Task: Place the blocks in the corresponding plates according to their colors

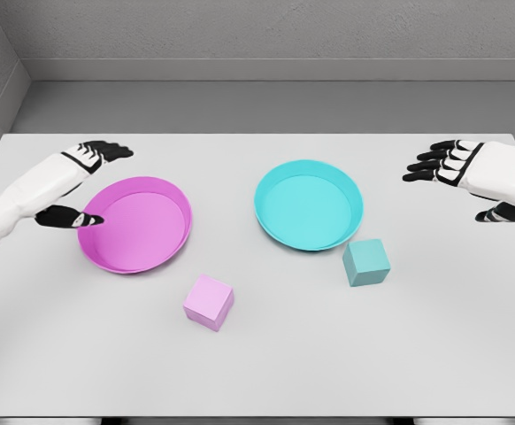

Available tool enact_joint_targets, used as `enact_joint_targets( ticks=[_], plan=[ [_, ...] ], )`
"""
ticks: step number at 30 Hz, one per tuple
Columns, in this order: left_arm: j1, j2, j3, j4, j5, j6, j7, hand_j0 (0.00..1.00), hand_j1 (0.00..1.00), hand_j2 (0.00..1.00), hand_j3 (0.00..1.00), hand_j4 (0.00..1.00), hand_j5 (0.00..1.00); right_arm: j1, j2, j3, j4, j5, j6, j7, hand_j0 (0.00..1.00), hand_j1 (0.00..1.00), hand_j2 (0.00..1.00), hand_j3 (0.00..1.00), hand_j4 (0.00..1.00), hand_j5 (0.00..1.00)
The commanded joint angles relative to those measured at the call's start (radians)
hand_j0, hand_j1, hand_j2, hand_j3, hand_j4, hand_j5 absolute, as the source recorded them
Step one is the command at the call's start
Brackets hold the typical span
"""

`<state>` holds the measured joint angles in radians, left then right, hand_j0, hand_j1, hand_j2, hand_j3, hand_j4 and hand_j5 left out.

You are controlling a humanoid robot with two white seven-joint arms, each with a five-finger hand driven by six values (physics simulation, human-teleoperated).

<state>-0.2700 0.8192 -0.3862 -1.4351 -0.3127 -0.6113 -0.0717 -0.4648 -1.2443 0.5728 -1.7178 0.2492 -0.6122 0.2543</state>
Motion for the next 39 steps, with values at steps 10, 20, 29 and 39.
enact_joint_targets(
  ticks=[10, 20, 29, 39],
  plan=[
    [0.031, 0.015, -0.006, -0.042, 0.000, 0.000, -0.048, 1.00, 1.00, 1.00, 1.00, 1.00, 1.00, -0.023, 0.000, 0.019, 0.003, 0.032, 0.001, 0.002, 1.00, 1.00, 1.00, 1.00, 1.00, 1.00],
    [0.089, 0.032, -0.006, -0.143, -0.017, 0.000, -0.051, 1.00, 1.00, 1.00, 1.00, 1.00, 1.00, -0.041, 0.089, 0.024, -0.006, 0.200, 0.001, 0.098, 1.00, 1.00, 1.00, 1.00, 1.00, 1.00],
    [0.152, 0.032, -0.008, -0.223, -0.048, 0.000, -0.051, 1.00, 1.00, 1.00, 1.00, 1.00, 1.00, -0.048, 0.117, 0.084, -0.048, 0.203, 0.001, 0.125, 1.00, 1.00, 1.00, 1.00, 1.00, 1.00],
    [0.181, 0.020, -0.037, -0.234, -0.094, 0.000, -0.051, 1.00, 1.00, 1.00, 1.00, 1.00, 1.00, -0.031, 0.124, 0.125, -0.048, 0.202, 0.001, 0.128, 1.00, 1.00, 1.00, 1.00, 1.00, 1.00]
  ],
)
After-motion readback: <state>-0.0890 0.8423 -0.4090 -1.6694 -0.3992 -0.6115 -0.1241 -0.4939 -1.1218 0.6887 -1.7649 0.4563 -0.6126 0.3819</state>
